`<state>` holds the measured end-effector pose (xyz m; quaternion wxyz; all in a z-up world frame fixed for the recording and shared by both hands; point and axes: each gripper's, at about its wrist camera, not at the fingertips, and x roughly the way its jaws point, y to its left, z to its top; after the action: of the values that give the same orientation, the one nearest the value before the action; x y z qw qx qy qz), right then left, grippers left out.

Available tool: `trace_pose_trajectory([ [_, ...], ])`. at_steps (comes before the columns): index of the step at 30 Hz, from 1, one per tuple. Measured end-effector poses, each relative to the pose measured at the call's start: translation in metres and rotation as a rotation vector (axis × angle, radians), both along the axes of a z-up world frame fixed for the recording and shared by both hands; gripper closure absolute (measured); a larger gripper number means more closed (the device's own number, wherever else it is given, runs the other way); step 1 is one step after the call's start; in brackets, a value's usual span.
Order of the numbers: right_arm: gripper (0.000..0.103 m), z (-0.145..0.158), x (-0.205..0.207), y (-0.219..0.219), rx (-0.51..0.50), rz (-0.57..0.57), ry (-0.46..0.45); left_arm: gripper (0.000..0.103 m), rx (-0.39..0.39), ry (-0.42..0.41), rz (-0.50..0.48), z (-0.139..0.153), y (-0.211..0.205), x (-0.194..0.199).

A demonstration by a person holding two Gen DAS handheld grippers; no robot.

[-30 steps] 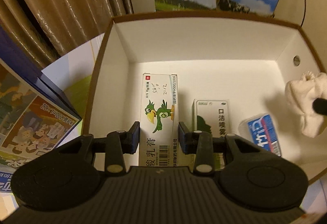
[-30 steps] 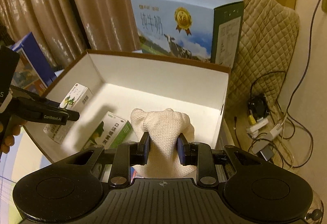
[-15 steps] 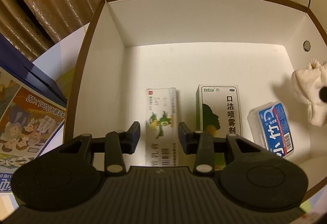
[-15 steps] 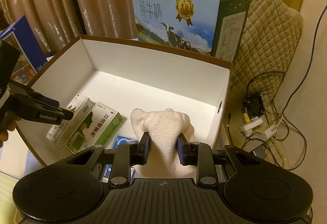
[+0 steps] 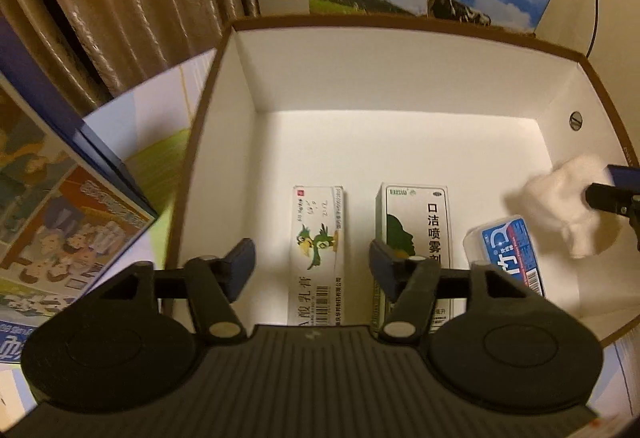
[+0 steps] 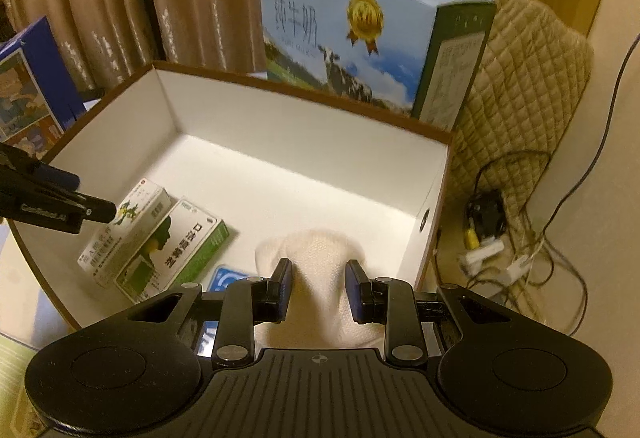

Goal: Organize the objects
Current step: 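Lower both items into the box and open both grippers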

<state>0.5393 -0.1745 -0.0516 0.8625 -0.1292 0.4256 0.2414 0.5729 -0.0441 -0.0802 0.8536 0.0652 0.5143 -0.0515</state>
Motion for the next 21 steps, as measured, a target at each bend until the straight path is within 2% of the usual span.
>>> trace_pose_trajectory([
  [3,0.065,0.007,-0.004,-0.005,0.025,-0.007,-0.023,0.037,-0.017,-0.021,-0.005,0.01,0.003,-0.007],
  [4,0.062,0.01,-0.006,-0.007,0.039,-0.008,-0.022,0.032,-0.025,-0.028,-0.002,0.013,0.005,-0.01],
  [8,0.056,0.024,-0.02,-0.017,0.084,-0.004,-0.018,0.025,-0.056,-0.063,0.012,0.029,0.012,-0.025],
  [12,0.054,0.035,-0.038,-0.026,0.141,0.004,0.002,0.02,-0.067,-0.084,0.02,0.042,0.016,-0.044],
  [21,0.051,0.057,-0.083,-0.043,0.216,-0.002,0.007,0.017,-0.087,-0.129,0.053,0.073,0.03,-0.09],
])
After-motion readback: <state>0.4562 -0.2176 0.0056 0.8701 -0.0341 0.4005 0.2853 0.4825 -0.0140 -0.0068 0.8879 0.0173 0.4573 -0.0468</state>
